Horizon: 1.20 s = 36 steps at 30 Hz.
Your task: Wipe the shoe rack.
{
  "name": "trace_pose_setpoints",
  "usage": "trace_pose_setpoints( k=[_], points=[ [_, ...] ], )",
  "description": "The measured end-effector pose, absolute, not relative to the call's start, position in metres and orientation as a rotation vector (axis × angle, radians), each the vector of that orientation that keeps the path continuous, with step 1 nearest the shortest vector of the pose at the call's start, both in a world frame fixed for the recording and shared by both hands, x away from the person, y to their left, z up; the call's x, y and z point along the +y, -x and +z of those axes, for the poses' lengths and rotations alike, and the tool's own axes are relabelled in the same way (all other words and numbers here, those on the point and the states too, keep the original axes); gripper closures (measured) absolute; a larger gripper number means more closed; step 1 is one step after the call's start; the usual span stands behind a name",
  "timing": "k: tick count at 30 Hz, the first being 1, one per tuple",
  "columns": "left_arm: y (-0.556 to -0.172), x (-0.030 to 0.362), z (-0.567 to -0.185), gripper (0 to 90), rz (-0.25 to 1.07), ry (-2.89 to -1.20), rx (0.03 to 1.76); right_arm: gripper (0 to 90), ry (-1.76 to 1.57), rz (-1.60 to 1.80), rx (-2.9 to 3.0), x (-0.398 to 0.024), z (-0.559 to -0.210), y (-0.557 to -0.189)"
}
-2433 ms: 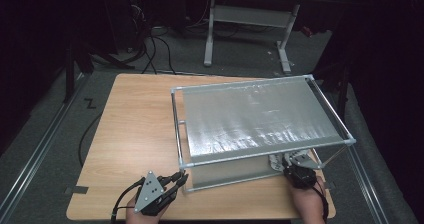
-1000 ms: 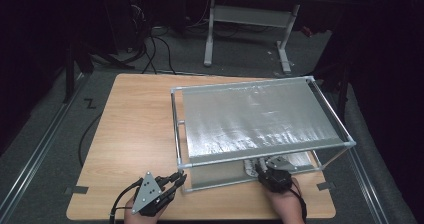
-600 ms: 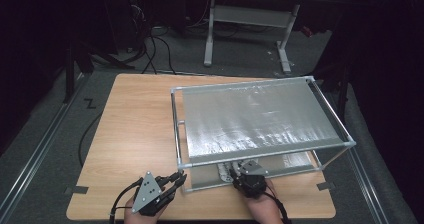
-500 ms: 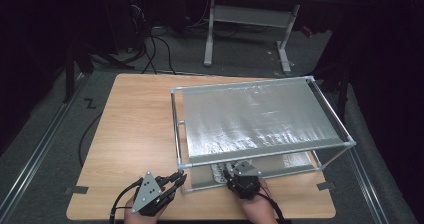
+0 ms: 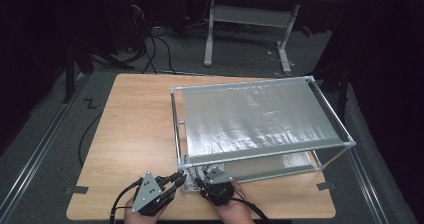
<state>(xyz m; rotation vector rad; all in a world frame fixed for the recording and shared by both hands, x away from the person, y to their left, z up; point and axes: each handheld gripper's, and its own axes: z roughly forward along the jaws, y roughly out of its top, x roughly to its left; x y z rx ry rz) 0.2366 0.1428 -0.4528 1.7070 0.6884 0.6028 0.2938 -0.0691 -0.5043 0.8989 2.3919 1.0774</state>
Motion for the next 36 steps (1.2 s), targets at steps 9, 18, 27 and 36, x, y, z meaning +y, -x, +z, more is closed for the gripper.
trace_pose_setpoints(
  k=[9,18,27,36],
  points=[
    [-0.236,0.142,-0.453,80.6,0.602,-1.706,0.679,64.8,-0.851,1.082,2.403,-0.072,-0.504,-0.296],
    [-0.236,0.142,-0.453,80.6,0.603,-1.708,0.675,64.9,-0.899,1.026,2.359,-0.098,-0.503,-0.303],
    [-0.237,0.143,-0.452,80.7,0.598,-1.715,0.669,65.2,-1.017,0.959,2.276,-0.152,-0.501,-0.312],
    [-0.239,0.147,-0.452,80.5,0.617,-1.720,0.673,67.9,-1.212,0.915,2.142,-0.227,-0.501,-0.330]
  ],
)
